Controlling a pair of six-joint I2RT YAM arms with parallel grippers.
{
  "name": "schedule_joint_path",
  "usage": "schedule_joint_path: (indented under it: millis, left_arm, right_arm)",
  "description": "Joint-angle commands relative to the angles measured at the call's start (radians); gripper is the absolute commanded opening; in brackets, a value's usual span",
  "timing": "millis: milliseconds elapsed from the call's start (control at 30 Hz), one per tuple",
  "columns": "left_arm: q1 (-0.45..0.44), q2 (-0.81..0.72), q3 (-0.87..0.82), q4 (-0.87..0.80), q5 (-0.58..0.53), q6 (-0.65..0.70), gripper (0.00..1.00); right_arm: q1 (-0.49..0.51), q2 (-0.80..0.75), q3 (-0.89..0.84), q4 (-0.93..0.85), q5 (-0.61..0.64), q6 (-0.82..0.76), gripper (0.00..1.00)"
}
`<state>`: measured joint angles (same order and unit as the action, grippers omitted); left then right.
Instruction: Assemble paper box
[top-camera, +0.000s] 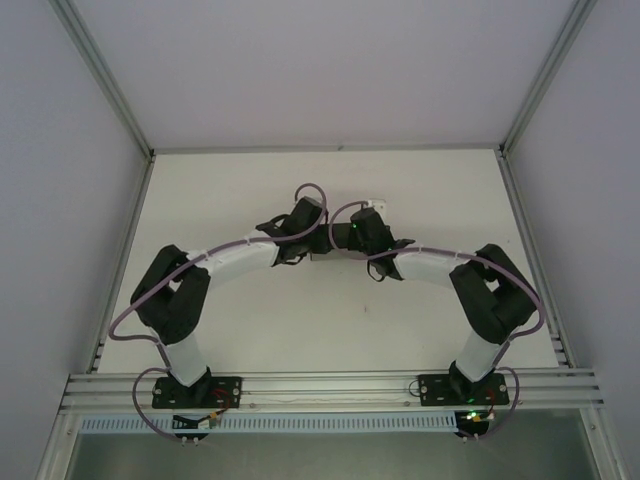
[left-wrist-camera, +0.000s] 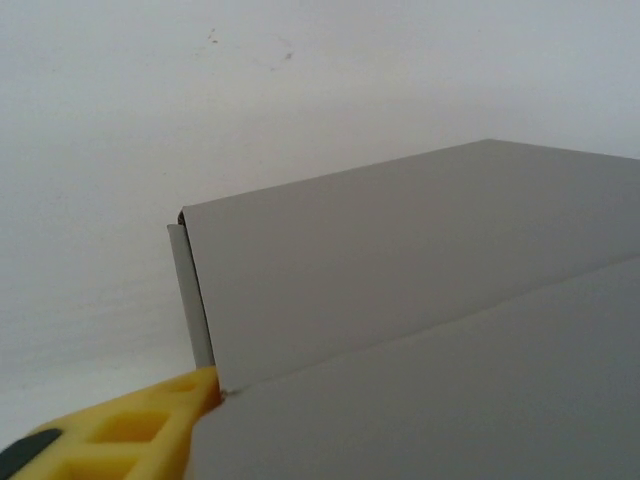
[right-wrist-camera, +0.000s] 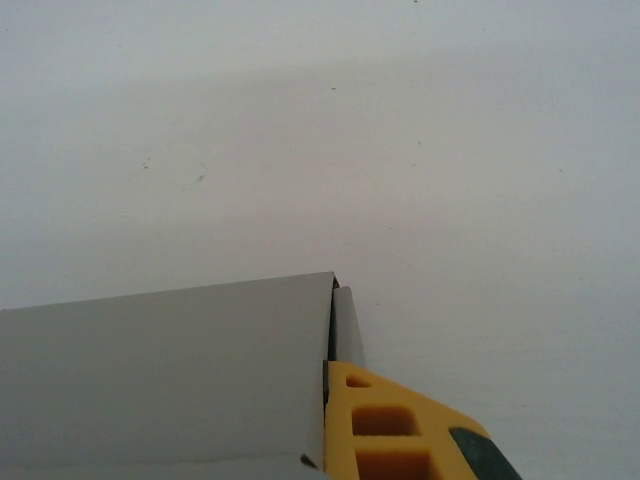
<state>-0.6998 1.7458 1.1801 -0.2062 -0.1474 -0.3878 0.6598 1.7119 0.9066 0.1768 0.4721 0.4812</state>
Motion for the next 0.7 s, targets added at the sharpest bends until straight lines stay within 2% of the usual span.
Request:
schedule_joint_path:
  millis: [0, 133, 167, 200, 300, 400, 567, 667]
  left_arm:
    - [-0.013, -0.075, 0.020, -0.056, -0.014, -0.009, 0.60]
    - [-0.013, -0.137, 0.027, -0.130, -0.041, -0.025, 0.77]
    - [-0.012, -0.159, 0.027, -0.145, -0.061, -0.041, 0.85]
    - [-0.010, -0.178, 0.027, -0.162, -0.083, -0.050, 0.99]
    - [0.001, -0.220, 0.046, -0.237, -0.163, -0.096, 1.00]
    - [0.040, -0.238, 0.075, -0.274, -0.153, -0.125, 1.00]
    - [0.139, -0.185, 0.106, -0.208, 0.075, -0.166, 1.00]
    - [0.150, -0.095, 0.133, -0.179, 0.150, -0.160, 1.00]
  right_arm:
    - [0.014, 0.010, -0.041, -0.077, -0.030, -0.002, 0.00]
    - [0.014, -0.008, -0.064, -0.065, -0.029, -0.002, 0.00]
    - [0.015, -0.013, -0.073, -0.057, -0.030, -0.004, 0.00]
    - [0.015, -0.015, -0.079, -0.049, -0.032, -0.005, 0.01]
    - [0.016, -0.018, -0.101, -0.010, -0.033, -0.012, 0.01]
    - [0.017, -0.015, -0.111, 0.012, -0.043, -0.016, 0.01]
    - [0.028, -0.012, -0.116, 0.041, -0.039, -0.029, 0.03]
    - [0.034, -0.008, -0.121, 0.059, -0.034, -0.032, 0.06]
